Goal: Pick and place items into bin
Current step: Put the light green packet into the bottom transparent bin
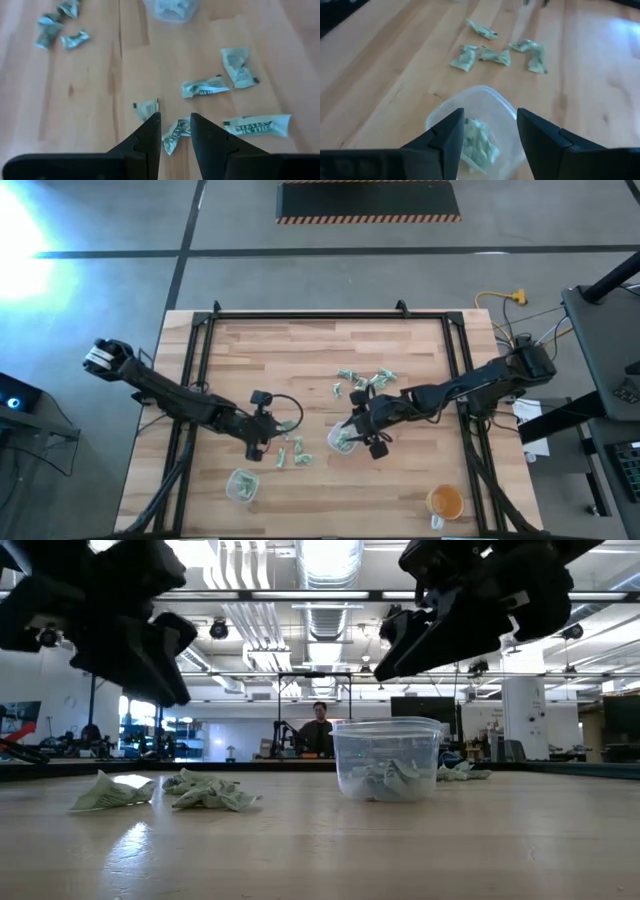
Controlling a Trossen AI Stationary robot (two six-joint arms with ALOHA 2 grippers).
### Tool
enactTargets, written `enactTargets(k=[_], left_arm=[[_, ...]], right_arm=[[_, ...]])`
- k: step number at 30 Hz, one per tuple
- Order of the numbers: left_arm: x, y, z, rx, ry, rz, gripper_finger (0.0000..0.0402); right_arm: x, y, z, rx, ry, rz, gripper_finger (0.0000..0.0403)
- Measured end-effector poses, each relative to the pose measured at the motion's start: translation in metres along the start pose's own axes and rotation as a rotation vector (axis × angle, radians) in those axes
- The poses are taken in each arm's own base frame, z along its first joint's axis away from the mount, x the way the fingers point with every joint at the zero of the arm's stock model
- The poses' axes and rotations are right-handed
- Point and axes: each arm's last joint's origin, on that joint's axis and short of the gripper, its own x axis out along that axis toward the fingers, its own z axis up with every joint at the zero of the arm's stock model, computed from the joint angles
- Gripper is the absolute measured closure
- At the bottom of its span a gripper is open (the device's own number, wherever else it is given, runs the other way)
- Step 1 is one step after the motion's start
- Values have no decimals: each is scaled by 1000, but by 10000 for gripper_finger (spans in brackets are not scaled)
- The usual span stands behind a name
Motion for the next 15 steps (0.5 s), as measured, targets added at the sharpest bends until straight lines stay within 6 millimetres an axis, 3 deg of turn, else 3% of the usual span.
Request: enactTargets(k=[7,15], left_arm=[[30,12,-5,-6,114,42,314],[48,34,-3,-80,146,-11,314]], right_arm=[[-17,0,1,57,42,-27,242],[-19,8,1,46,61,-5,253]])
